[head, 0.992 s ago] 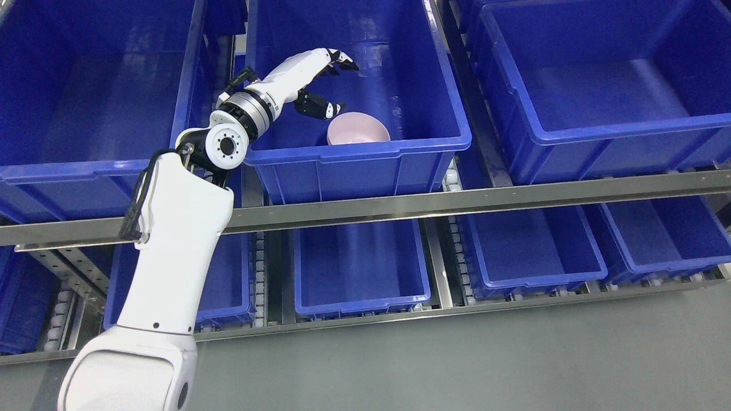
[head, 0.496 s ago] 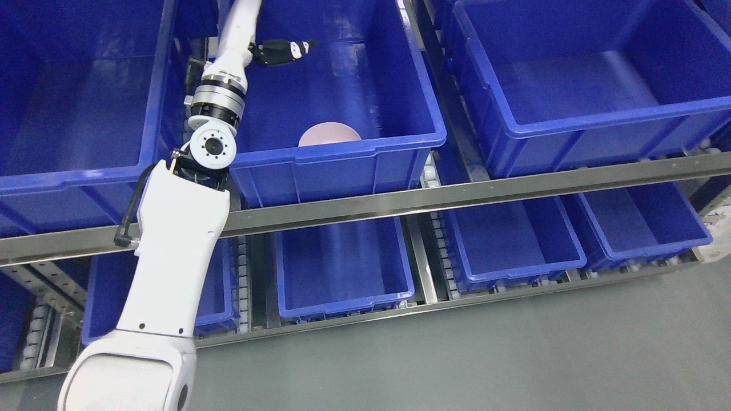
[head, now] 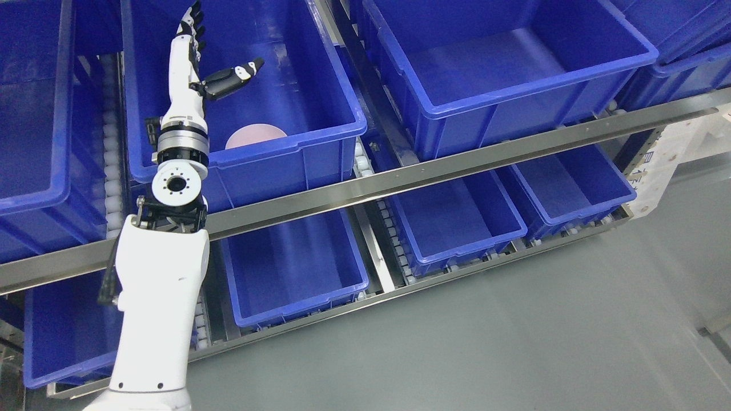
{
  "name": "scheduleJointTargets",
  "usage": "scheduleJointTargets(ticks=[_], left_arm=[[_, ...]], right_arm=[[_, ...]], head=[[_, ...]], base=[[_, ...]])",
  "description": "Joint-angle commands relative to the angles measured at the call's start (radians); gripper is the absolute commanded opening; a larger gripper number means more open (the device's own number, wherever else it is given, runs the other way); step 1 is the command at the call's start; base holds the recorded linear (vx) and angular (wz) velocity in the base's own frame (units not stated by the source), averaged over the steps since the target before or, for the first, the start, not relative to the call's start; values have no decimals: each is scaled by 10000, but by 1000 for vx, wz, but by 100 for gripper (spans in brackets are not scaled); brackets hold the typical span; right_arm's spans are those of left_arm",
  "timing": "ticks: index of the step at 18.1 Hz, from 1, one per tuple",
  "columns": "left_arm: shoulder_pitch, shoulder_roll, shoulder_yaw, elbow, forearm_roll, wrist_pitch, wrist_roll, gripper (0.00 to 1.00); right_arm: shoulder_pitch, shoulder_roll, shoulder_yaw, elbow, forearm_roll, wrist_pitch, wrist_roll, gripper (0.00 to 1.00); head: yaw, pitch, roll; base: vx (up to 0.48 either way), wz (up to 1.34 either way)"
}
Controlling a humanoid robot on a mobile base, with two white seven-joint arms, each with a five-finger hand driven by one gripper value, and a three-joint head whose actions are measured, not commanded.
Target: Stack pink IKEA bowls on left shelf middle
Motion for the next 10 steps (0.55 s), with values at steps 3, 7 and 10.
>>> scheduleJointTargets(ticks=[3,7,10], left_arm=[[1613,175,909,-3083,466,85,-134,100],[1613,175,956,-3115,466,85,-134,100],[1613,175,956,-3115,466,85,-134,100]], right_arm=[[-3,-175,-92,0,77,8,-5,100],[-3,-175,-92,0,77,8,-5,100],[-3,-175,-92,0,77,8,-5,100]], head=[[0,0,0],[0,0,0],[0,0,0]], base=[[-9,66],[11,55],[-3,-5]])
